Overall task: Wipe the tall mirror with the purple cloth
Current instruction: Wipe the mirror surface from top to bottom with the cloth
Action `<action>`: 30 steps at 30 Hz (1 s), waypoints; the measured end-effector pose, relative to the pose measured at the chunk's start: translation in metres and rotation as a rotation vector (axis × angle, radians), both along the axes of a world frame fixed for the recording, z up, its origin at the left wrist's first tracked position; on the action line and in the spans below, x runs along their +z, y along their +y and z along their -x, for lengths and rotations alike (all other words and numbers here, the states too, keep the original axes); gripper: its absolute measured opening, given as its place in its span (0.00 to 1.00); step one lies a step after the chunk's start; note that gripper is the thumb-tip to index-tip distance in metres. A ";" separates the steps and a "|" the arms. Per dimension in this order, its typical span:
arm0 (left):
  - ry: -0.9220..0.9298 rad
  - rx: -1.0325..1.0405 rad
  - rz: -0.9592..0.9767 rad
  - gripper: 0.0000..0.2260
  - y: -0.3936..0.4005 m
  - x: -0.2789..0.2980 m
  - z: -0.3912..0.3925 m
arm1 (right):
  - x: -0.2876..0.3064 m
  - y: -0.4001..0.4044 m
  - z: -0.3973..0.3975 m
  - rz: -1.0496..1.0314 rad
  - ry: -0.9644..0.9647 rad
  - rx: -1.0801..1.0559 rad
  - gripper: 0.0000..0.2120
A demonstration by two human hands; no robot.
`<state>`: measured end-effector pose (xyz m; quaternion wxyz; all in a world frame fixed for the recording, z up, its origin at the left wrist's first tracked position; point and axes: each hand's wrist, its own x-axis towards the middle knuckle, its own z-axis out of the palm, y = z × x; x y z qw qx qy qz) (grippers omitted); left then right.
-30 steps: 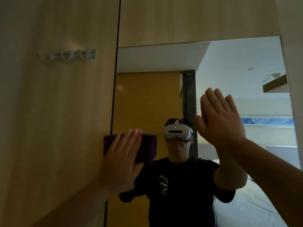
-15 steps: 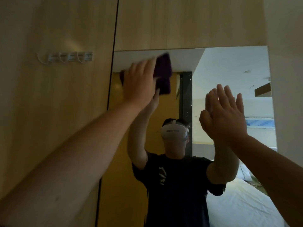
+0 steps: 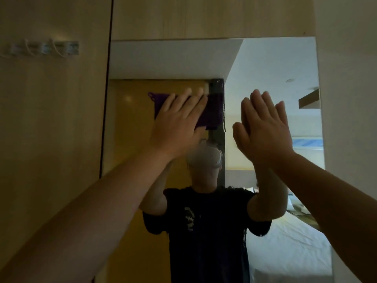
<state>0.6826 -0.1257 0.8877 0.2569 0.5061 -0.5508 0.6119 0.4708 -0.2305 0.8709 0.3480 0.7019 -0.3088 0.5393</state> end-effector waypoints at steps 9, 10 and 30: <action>-0.017 -0.004 -0.149 0.28 0.006 -0.172 0.004 | -0.002 0.007 -0.001 -0.036 -0.013 0.043 0.30; -0.032 -0.017 -0.144 0.27 0.007 -0.170 0.003 | -0.002 0.007 0.000 -0.042 -0.001 0.055 0.30; 0.016 0.011 0.082 0.25 -0.055 0.128 0.086 | -0.005 -0.035 0.059 0.031 -0.016 0.002 0.27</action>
